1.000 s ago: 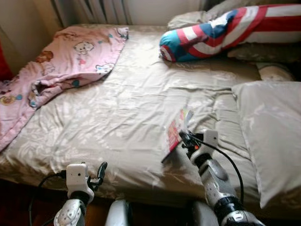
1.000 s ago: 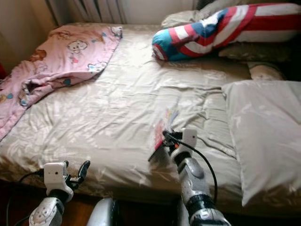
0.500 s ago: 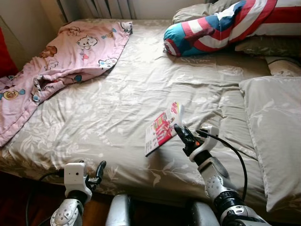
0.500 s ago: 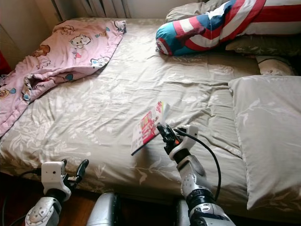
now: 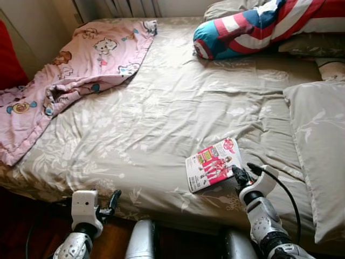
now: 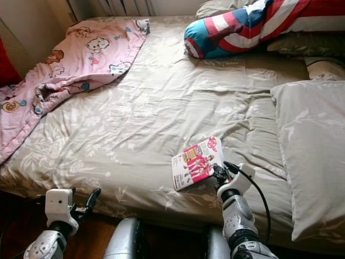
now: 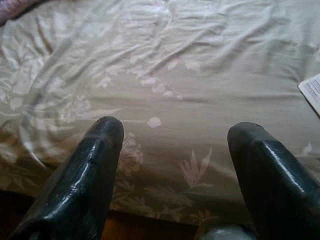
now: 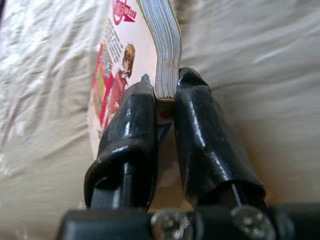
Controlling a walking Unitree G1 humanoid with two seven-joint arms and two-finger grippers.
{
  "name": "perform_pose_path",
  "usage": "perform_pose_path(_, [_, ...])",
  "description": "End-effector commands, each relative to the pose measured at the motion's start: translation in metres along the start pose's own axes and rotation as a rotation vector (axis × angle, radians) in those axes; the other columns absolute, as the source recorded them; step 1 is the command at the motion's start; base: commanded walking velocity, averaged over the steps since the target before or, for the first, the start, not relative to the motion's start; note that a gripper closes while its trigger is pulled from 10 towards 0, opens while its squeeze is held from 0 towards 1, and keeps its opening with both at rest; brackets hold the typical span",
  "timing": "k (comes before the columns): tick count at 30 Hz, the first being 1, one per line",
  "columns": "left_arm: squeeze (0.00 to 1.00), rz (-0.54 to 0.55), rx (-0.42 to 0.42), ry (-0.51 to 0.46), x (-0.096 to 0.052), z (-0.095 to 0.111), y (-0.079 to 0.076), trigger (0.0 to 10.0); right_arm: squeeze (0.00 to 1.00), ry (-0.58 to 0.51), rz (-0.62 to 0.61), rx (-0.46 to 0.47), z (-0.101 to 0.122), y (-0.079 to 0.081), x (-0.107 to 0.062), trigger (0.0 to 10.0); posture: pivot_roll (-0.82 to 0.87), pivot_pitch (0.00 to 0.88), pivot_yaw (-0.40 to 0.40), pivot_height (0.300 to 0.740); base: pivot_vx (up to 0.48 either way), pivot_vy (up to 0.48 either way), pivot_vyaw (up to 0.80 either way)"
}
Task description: Clean up the room
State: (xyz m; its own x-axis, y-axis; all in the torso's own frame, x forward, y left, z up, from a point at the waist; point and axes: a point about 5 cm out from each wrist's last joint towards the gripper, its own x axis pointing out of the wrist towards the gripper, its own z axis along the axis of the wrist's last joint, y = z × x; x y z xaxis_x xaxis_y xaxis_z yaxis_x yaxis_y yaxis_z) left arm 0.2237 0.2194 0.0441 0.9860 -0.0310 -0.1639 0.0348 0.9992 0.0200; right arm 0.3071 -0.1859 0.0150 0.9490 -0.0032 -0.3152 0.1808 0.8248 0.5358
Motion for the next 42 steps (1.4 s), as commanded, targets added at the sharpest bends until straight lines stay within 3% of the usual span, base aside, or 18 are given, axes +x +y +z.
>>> perform_pose_path(1, [0.0, 0.005, 0.023, 0.028, -0.006, -0.004, 0.005, 10.0, 0.0, 0.08, -0.103, 0.009, -0.019, -0.016, -0.01, 10.0, 0.08, 0.242, 0.134, 0.627, 0.0, 0.0, 0.0])
perform_pose_path(6, [0.0, 0.003, 0.025, 0.034, -0.008, -0.004, 0.005, 10.0, 0.0, 0.085, -0.188, 0.053, -0.027, -0.025, -0.015, 10.0, 0.09, 0.249, 0.136, 0.627, 0.0, 0.0, 0.0])
perform_pose_path(13, [0.0, 0.009, 0.03, 0.037, -0.009, -0.005, 0.006, 10.0, 0.0, 0.099, -0.364, 0.255, -0.051, -0.043, -0.033, 10.0, 0.09, 0.252, 0.136, 0.627, 0.0, 0.0, 0.0])
perform_pose_path(17, [0.0, 0.012, 0.032, 0.038, -0.009, -0.006, 0.006, 10.0, 0.0, 0.114, -0.428, 0.312, -0.061, -0.049, -0.041, 10.0, 0.09, 0.253, 0.136, 0.627, 0.0, 0.0, 0.0])
perform_pose_path(25, [0.0, 0.017, 0.032, 0.04, -0.008, -0.007, 0.006, 10.0, 0.0, 0.123, -0.456, 0.347, -0.064, -0.054, -0.045, 10.0, 0.09, 0.252, 0.135, 0.627, 0.0, 0.0, 0.0])
perform_pose_path(32, [0.0, 0.016, 0.031, 0.043, -0.008, -0.007, 0.006, 10.0, 0.0, 0.087, -0.449, 0.333, -0.049, -0.057, -0.039, 10.0, 0.09, 0.251, 0.136, 0.627, 0.0, 0.0, 0.0])
perform_pose_path(33, [0.0, 0.015, 0.031, 0.042, -0.007, -0.007, 0.005, 10.0, 0.03, 0.083, -0.448, 0.336, -0.048, -0.058, -0.038, 10.0, 0.09, 0.251, 0.136, 0.627, 0.0, 0.0, 0.0])
perform_pose_path(34, [0.0, 0.015, 0.031, 0.042, -0.007, -0.007, 0.005, 10.0, 0.94, 0.075, -0.446, 0.337, -0.045, -0.058, -0.038, 10.0, 0.09, 0.251, 0.136, 0.627, 0.0, 0.0, 0.0])
perform_pose_path(35, [0.0, 0.015, 0.031, 0.042, -0.007, -0.007, 0.005, 10.0, 1.0, 0.072, -0.444, 0.336, -0.044, -0.059, -0.037, 10.0, 0.09, 0.251, 0.136, 0.627, 0.0, 0.0, 0.0])
perform_pose_path(37, [0.0, 0.016, 0.031, 0.042, -0.007, -0.007, 0.005, 10.0, 1.0, 0.069, -0.445, 0.333, -0.042, -0.059, -0.037, 10.0, 0.09, 0.251, 0.136, 0.627, 0.0, 0.0, 0.0])
perform_pose_path(38, [0.0, 0.017, 0.032, 0.043, -0.007, -0.007, 0.005, 10.0, 0.0, 0.068, -0.447, 0.328, -0.041, -0.059, -0.036, 10.0, 0.09, 0.251, 0.135, 0.627, 0.0, 0.0, 0.0])
perform_pose_path(42, [0.0, 0.018, 0.032, 0.043, -0.007, -0.007, 0.006, 10.0, 0.0, 0.063, -0.46, 0.333, -0.041, -0.061, -0.037, 10.0, 0.09, 0.251, 0.135, 0.627, 0.0, 0.0, 0.0])
